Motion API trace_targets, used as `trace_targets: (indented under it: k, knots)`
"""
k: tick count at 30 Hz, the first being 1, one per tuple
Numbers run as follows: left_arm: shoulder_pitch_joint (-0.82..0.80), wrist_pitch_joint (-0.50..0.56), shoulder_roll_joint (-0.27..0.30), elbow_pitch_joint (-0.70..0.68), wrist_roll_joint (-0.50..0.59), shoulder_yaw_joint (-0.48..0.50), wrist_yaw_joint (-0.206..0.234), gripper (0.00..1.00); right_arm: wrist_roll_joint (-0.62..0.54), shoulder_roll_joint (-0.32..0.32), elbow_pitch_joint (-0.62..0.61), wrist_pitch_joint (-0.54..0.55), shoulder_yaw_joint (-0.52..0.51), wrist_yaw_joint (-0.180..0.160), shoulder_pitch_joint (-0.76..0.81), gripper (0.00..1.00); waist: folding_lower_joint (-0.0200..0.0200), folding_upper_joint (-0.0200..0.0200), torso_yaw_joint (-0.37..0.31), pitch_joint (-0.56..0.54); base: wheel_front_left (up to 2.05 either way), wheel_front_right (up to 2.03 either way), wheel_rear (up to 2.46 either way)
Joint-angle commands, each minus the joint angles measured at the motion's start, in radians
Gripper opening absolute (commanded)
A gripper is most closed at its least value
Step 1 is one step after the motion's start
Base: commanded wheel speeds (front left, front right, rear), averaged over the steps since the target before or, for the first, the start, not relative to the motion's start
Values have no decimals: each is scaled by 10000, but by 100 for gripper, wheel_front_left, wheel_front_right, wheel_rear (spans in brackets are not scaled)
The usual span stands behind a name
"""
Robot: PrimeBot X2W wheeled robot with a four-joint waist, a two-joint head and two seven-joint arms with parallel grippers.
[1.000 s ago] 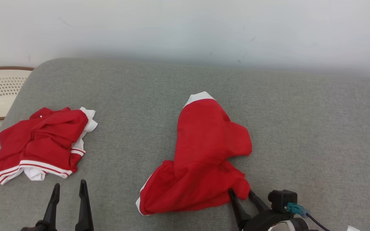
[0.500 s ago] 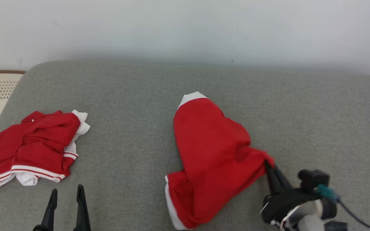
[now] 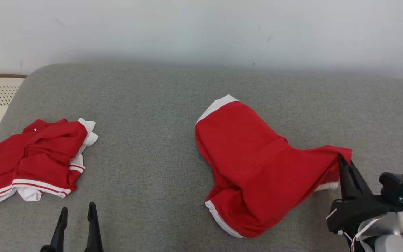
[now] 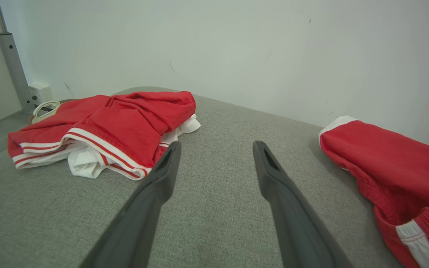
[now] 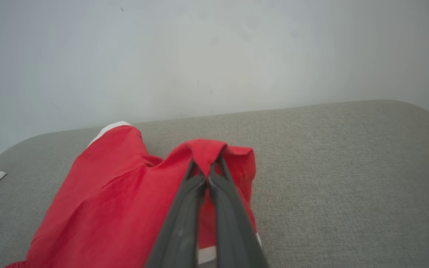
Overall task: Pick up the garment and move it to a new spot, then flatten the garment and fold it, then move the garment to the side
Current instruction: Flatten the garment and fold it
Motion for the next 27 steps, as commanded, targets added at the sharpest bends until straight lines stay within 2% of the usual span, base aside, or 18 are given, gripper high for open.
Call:
trace_targets:
  k: [1,4,5,6,7,17,27]
  knots:
    - [-38,-42,-4,30,-38,16,34,100,-27,41,-42,46,-20,8,123,0,0,0,11,-13,0,0,0]
    - [-5,-42,-5,52,-56,-11,64,100,-112,107,-236,327,-189,8,362,0,0,0,22,-51,0,0,0]
    - [2,-42,-3,60,-67,-22,80,100,-230,104,-185,379,-228,8,425,18,0,0,10,-69,0,0,0]
    - [6,-42,-5,66,-73,-48,105,100,-289,118,-121,359,-275,8,458,44,0,0,-2,-83,0,0,0]
    - [7,-42,-5,71,-77,-75,117,100,-292,155,-19,367,-321,8,487,100,0,0,-15,-97,0,0,0]
    - [98,-42,-5,98,-44,-194,76,100,-780,231,344,33,-949,8,370,100,0,0,-258,-105,0,0,0]
    - [-182,-42,-5,145,167,-438,-152,100,-764,349,126,-1466,-658,8,252,100,0,0,-577,-6,0,0,0]
